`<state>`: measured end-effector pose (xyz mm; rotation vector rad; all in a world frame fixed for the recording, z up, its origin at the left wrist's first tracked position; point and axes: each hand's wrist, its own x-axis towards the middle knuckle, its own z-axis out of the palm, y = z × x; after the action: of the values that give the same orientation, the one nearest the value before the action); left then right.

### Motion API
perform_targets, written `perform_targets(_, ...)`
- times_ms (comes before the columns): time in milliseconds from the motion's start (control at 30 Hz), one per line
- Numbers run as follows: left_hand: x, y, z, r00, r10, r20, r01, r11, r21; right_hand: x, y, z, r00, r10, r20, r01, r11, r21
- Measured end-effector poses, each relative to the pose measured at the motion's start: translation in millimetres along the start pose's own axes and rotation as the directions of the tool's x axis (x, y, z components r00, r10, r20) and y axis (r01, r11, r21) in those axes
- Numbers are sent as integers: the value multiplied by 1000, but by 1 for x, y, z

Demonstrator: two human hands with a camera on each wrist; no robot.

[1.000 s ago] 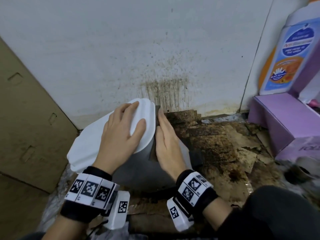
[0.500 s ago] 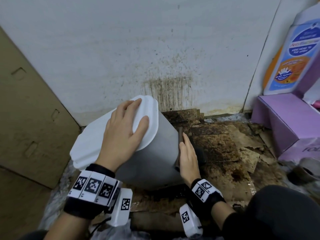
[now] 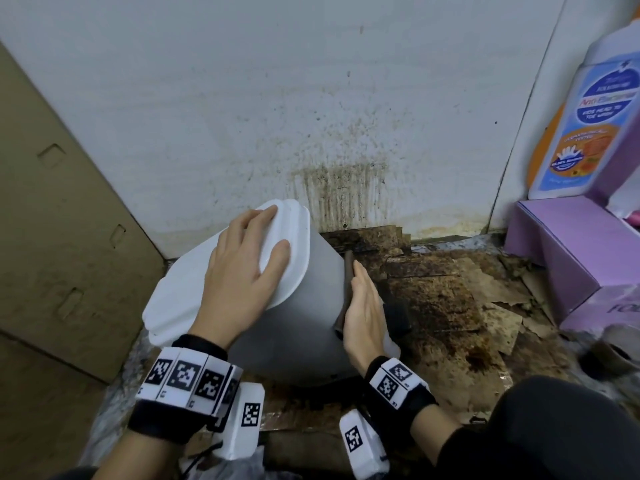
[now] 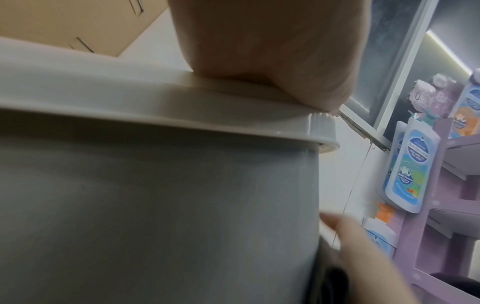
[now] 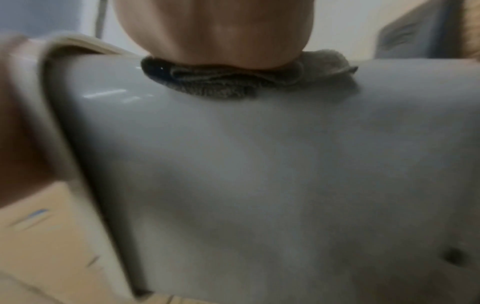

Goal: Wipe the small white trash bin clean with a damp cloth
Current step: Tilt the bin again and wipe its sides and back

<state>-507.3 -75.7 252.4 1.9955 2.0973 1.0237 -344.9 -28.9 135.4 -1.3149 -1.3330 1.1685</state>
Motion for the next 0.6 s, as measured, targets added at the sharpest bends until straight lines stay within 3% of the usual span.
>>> perform_targets(200,-2,1,1,1000,9,-3,-9,1000,-2,-11,-64,22,965,-194,179,177,978,106)
perform_targets(367,-3,1,1,1000,7,1,-7,1000,-18,-6,-29,12,890,-434,139,445,894,-58)
perform_targets(600,0,-4,-1,1000,-5,7,6,999,-40,-6,63,-13,966,-260,-9,254,951,-174)
